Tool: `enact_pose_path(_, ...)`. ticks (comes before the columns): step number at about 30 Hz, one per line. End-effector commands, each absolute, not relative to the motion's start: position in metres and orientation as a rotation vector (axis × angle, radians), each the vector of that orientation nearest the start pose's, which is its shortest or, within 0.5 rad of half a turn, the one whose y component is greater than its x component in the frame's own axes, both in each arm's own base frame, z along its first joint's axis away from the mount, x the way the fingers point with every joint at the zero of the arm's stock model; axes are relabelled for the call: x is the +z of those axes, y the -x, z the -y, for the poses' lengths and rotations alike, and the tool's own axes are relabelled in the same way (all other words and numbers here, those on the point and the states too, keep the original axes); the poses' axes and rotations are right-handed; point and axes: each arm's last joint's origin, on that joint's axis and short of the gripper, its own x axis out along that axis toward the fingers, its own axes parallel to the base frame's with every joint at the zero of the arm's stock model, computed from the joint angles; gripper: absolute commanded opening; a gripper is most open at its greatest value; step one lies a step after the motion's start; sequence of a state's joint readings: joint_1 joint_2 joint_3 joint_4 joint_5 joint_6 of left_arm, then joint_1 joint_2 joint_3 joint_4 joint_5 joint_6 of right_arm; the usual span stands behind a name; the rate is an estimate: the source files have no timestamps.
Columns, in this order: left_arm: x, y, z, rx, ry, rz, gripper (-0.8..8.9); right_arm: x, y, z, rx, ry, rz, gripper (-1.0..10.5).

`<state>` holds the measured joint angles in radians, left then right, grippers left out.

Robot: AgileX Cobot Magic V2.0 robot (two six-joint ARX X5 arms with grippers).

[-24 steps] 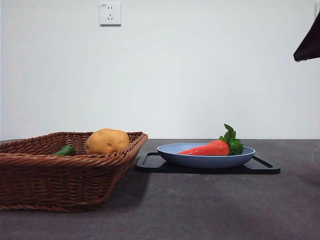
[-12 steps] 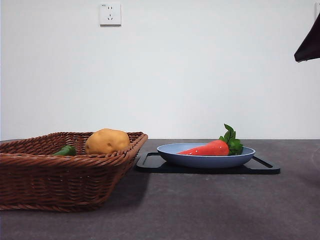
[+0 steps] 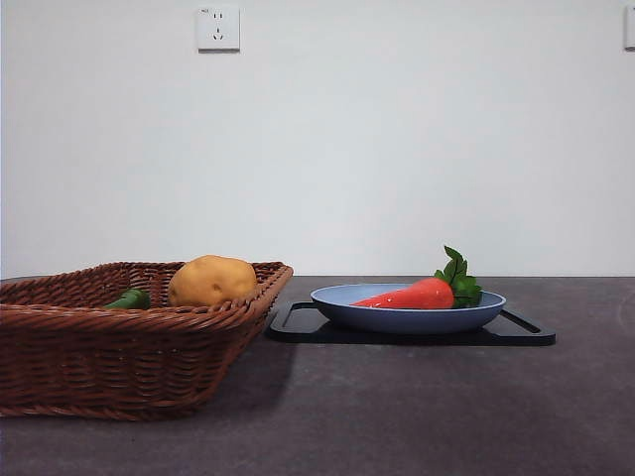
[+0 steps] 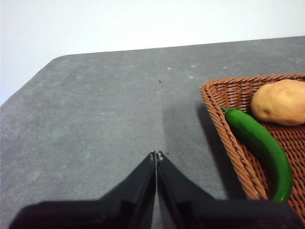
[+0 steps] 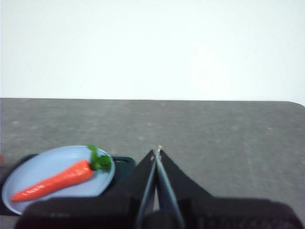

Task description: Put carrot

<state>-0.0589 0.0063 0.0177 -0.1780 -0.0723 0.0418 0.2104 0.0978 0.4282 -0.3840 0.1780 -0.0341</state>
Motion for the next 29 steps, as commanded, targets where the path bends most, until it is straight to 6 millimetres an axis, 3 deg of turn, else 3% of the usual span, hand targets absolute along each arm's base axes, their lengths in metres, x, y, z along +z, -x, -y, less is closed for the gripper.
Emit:
enact_pose_path(1, 0.150, -0.096, 0.003, 0.014, -0.056, -0.161, 0.08, 0.249, -0.067, -0.008, 0.059, 0.069, -0.068, 0.0)
enact_pose_path(14, 0.150, -0.096, 0.003, 0.013, -0.056, -0.161, 0.08, 0.161, -0.097, -0.006, 0.089, 0.060, -0.114, 0.0)
enact_pose_path(17, 0.150, -0.096, 0.003, 0.013, -0.056, -0.161, 0.08, 0.153, -0.097, -0.006, 0.090, 0.055, -0.132, 0.0)
enact_pose_path(29, 0.150, -0.096, 0.003, 0.014, -0.056, -0.161, 0.08, 0.150, -0.096, -0.006, 0.082, 0.011, -0.164, 0.0)
